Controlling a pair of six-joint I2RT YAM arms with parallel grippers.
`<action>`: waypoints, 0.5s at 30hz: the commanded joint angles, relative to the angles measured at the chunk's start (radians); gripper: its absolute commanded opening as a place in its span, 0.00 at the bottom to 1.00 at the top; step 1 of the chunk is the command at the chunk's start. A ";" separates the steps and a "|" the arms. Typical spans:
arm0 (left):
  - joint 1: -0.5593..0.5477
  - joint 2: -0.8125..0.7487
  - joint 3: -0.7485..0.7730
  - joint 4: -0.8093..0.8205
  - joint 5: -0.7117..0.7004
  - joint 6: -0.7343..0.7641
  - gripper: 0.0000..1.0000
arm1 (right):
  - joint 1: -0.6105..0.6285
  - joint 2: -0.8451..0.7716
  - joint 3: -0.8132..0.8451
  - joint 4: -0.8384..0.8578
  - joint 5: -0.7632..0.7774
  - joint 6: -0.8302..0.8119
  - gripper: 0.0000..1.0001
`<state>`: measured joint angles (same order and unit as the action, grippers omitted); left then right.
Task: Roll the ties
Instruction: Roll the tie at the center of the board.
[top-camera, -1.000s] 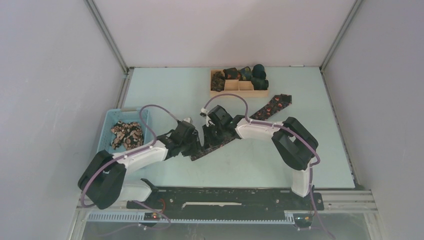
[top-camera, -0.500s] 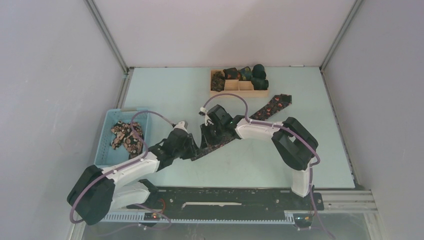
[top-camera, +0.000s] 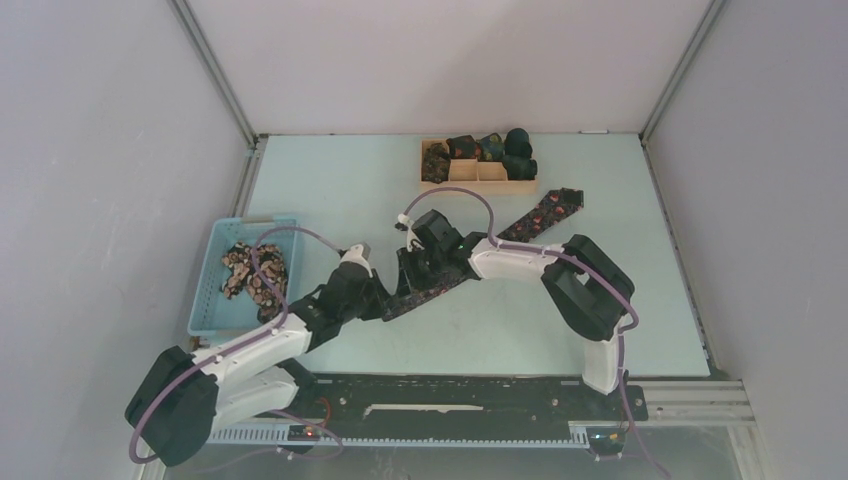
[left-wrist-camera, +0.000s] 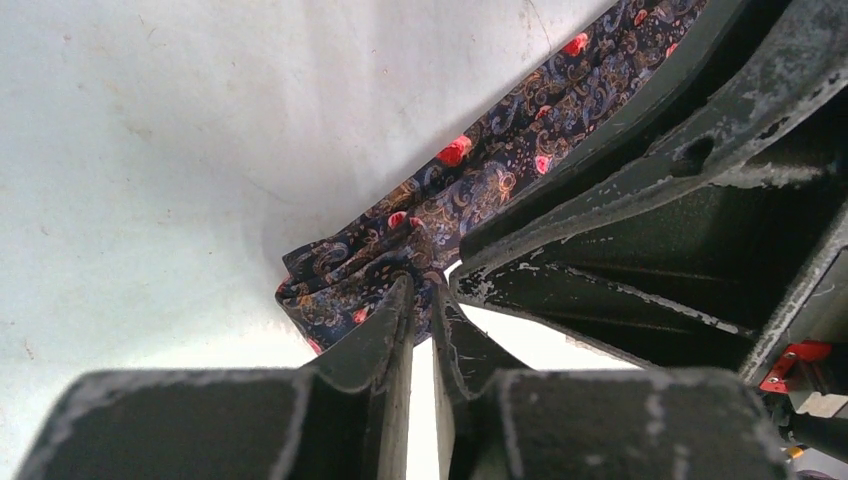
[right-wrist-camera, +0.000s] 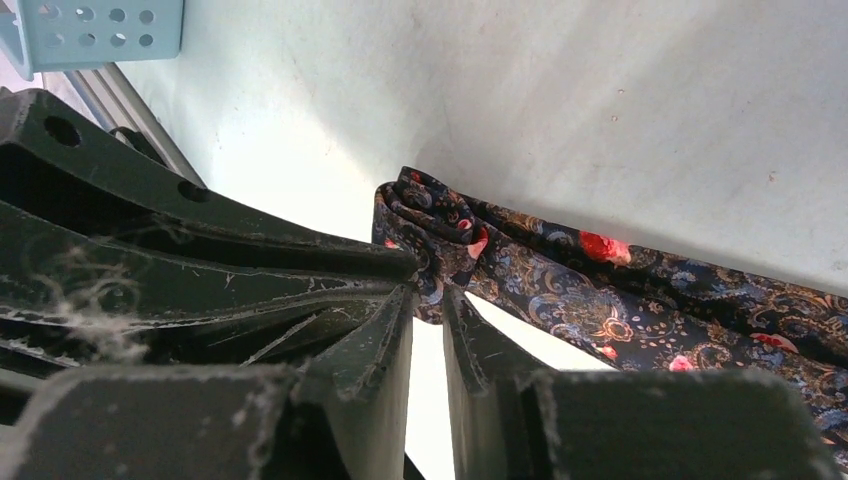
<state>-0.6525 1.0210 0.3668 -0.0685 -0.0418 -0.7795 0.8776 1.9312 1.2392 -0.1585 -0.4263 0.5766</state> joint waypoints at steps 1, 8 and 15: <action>-0.006 -0.038 -0.003 0.056 0.012 -0.001 0.17 | 0.008 0.024 0.007 0.054 -0.017 0.018 0.20; -0.006 -0.087 0.000 0.043 0.021 0.009 0.21 | 0.011 0.053 0.018 0.051 -0.021 0.012 0.19; -0.005 -0.164 0.018 -0.032 0.016 0.038 0.31 | 0.011 0.076 0.019 0.044 -0.020 0.004 0.17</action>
<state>-0.6544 0.9150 0.3553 -0.0723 -0.0212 -0.7746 0.8825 1.9965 1.2396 -0.1398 -0.4385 0.5770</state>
